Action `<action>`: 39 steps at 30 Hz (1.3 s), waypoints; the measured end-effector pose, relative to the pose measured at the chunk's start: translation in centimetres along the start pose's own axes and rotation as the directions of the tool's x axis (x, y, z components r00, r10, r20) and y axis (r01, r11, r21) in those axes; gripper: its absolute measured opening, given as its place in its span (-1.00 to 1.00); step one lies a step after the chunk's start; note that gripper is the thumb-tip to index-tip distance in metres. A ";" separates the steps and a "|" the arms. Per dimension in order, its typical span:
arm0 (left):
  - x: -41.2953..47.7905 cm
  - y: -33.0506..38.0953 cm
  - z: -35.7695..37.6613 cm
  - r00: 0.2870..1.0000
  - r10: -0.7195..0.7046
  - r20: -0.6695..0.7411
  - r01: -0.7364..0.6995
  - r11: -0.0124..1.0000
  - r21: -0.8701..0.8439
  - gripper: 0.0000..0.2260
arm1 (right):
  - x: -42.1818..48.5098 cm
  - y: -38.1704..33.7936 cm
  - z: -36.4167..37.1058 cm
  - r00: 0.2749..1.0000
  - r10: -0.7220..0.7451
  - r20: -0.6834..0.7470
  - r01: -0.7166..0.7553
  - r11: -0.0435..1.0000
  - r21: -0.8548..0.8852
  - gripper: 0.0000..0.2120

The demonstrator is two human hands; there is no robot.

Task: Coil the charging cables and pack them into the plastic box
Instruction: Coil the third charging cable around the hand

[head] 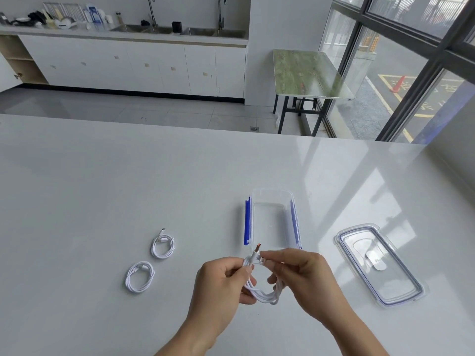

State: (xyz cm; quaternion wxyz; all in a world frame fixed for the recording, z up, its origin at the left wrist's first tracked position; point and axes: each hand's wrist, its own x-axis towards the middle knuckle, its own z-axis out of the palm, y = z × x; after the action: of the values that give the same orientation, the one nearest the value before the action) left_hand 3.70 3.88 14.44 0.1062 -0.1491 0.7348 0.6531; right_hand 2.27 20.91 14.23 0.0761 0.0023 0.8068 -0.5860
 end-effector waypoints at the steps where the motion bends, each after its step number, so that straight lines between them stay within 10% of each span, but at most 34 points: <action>1: 0.0 0.1 -0.1 1.000 -0.006 0.001 0.006 1.000 -0.010 -0.80 | -0.2 0.2 0.1 1.000 -0.002 0.016 0.002 1.000 -0.005 -0.72; 12: -0.1 -0.7 0.2 0.990 0.129 0.049 -0.135 0.980 0.146 -0.79 | 1.0 0.6 -0.6 0.956 0.267 0.123 -0.294 0.885 0.360 -0.88; 21: -0.1 -1.5 0.2 0.972 0.217 0.086 -0.231 0.950 0.208 -0.77 | 1.6 0.6 0.1 0.954 0.294 0.055 -0.293 0.885 0.362 -0.87; 31: 0.7 -0.5 -0.3 0.999 -0.028 0.045 0.029 0.999 -0.020 -0.83 | 0.9 1.2 0.4 0.955 0.232 0.186 -0.297 0.757 0.582 -0.91; 39: 0.6 -0.4 -0.4 1.000 -0.013 0.007 0.013 1.000 -0.007 -0.81 | 0.7 0.8 0.8 0.989 0.147 -0.033 -0.118 0.893 0.434 -0.90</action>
State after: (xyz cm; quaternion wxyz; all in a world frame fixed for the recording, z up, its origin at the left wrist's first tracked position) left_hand 3.30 3.41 13.86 0.1125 -0.1519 0.7313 0.6554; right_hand 1.75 20.32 13.18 0.0873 0.0930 0.6574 -0.7426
